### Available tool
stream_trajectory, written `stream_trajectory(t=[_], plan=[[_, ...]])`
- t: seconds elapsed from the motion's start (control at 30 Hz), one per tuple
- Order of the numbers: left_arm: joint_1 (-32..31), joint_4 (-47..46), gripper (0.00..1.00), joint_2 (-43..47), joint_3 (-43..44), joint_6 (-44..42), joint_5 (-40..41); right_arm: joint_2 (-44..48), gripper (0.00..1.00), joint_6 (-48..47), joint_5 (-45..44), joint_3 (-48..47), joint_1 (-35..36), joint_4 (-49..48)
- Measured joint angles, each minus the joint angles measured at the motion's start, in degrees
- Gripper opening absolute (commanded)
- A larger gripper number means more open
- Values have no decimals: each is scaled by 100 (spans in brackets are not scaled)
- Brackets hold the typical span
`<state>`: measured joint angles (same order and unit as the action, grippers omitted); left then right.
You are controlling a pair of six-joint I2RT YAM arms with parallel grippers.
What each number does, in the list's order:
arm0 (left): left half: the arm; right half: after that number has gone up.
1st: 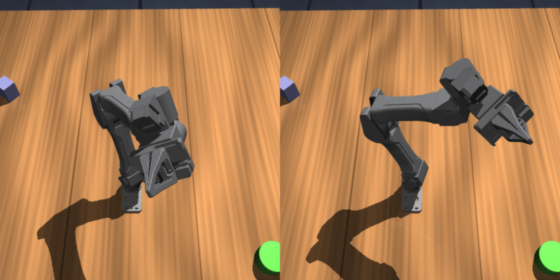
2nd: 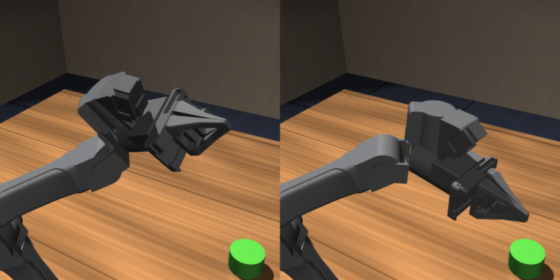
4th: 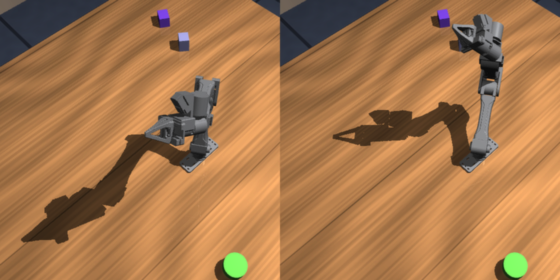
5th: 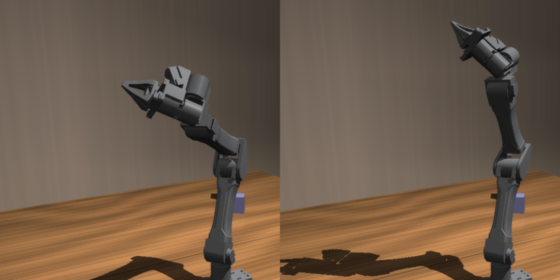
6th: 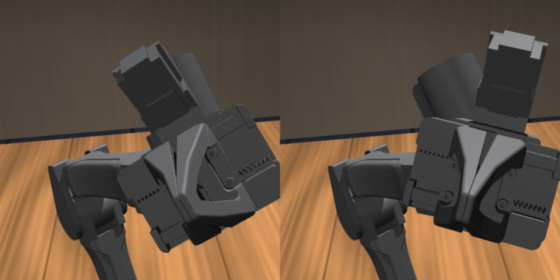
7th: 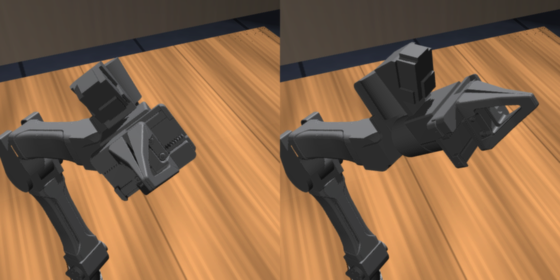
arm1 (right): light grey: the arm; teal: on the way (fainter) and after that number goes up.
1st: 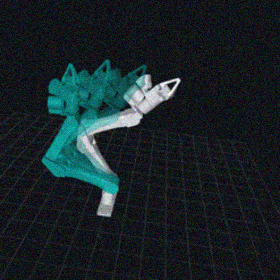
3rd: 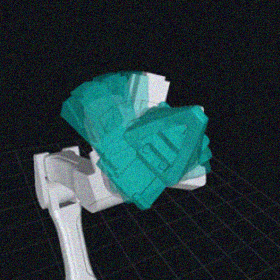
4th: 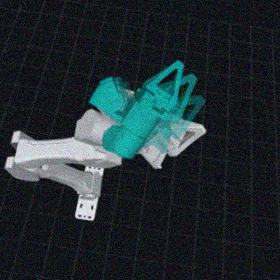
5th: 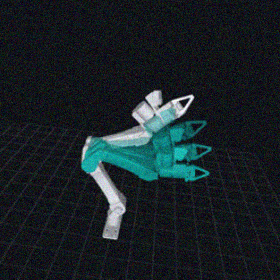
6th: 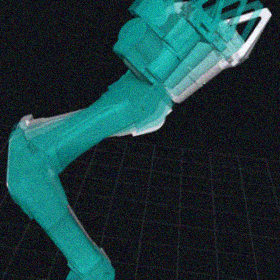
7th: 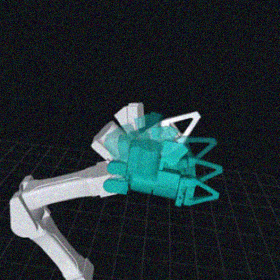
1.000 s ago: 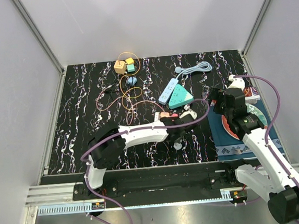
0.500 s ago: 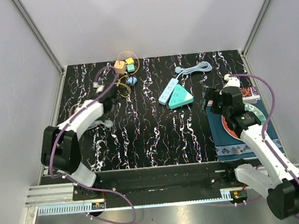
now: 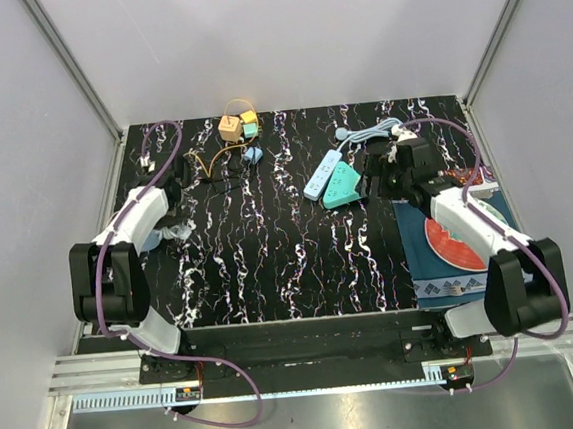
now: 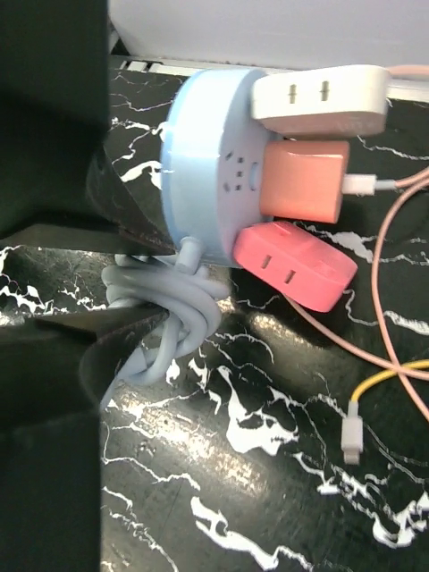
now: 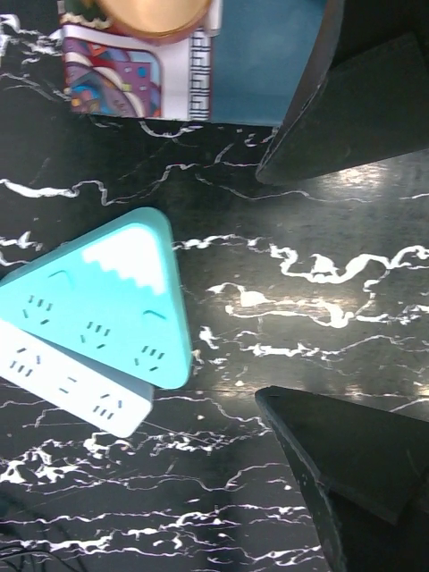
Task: Insert the plug
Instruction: Move the socket to the center of the board.
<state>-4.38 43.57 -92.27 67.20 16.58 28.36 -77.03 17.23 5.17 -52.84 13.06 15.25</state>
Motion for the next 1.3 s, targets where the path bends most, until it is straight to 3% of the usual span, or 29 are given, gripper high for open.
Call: stream_trajectory(t=[0.07, 0.1, 0.23, 0.43, 0.67, 0.83, 1.13, 1.3], plan=[[-26, -105, 45, 0, 0, -46, -98, -345, 100, -101, 31, -221, 0, -107], [-28, -146, 54, 0, 0, -61, -122, -490, 100, -144, 35, -321, 0, -142], [-31, -208, 74, 7, 0, -81, -280, -1309, 100, -378, 33, -975, 0, -262], [-33, -225, 93, 369, -11, -46, -439, -2518, 100, -765, 35, -2037, 0, -382], [-33, -518, 94, 1696, -127, -11, -645, -3845, 100, -1283, 92, -3152, 0, -310], [-33, -745, 94, 2262, -319, -42, -828, -4304, 100, -1729, 549, -3488, 0, -52], [-33, -772, 94, 2586, -498, -98, -1115, -3773, 100, -2645, 1967, -2575, 120, 361], [-33, -866, 94, 2736, -553, -118, -1325, -3145, 100, -3082, 2232, -2068, 787, 905]])
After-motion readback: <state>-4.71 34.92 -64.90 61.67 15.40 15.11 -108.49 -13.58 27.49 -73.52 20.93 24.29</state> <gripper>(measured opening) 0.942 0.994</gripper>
